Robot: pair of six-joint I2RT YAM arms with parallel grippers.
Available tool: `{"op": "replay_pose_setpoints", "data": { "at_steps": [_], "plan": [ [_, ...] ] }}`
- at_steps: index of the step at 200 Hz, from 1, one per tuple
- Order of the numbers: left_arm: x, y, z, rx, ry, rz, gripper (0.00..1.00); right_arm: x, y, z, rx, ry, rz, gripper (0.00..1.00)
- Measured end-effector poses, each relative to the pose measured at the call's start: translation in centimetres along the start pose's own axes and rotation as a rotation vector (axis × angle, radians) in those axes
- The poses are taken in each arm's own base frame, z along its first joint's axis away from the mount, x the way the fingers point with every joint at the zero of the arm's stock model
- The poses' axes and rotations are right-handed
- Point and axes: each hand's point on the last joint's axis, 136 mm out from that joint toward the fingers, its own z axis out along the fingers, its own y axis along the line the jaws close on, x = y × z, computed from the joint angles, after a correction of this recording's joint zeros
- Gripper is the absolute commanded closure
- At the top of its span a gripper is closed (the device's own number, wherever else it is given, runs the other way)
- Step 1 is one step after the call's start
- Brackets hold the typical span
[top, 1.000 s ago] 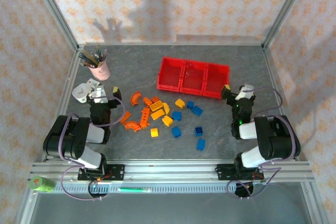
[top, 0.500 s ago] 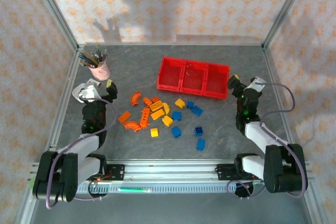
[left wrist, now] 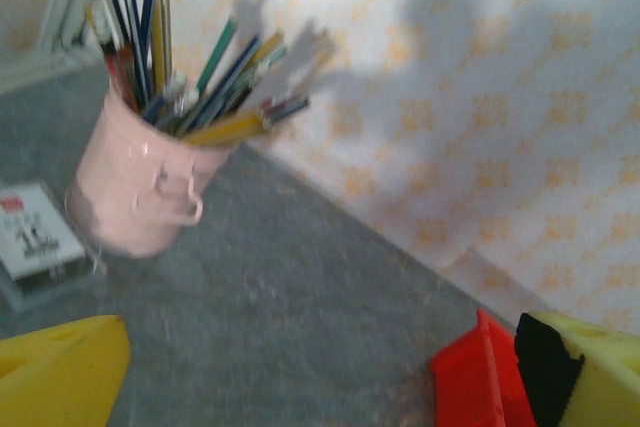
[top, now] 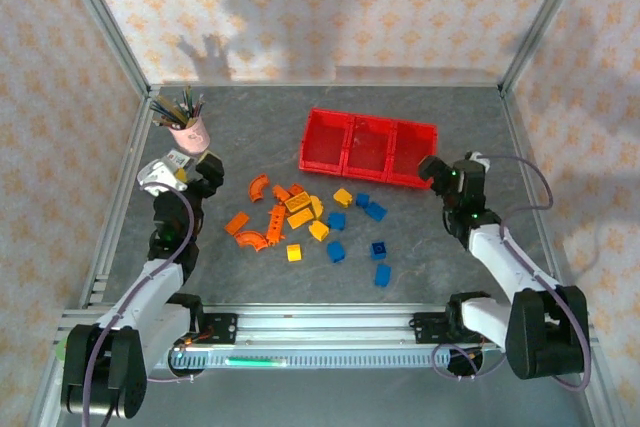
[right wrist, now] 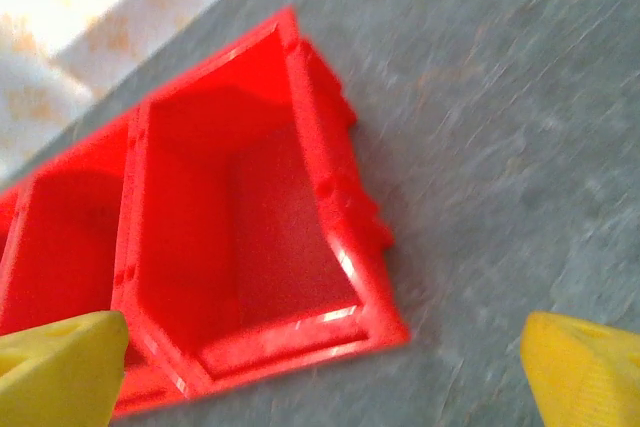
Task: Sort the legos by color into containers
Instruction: Pick up the lego from the center of the table.
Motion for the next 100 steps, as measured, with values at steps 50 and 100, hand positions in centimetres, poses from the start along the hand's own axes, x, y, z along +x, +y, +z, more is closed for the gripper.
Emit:
{"op": "replay_pose_setpoints", "data": {
  "at_steps": [50, 100],
  "plan": [
    [4.2, -2.1, -1.1, 0.085, 0.214, -0.065, 0.01, 3.1, 3.9, -0.9, -0.066, 0.150, -0.098, 0.00],
    [8.5, -7.5, -3.7, 0.229, 0.400, -0.054, 0.01, 10.0, 6.0, -1.6, -0.102, 0.351, -0.253, 0.00]
  ]
}}
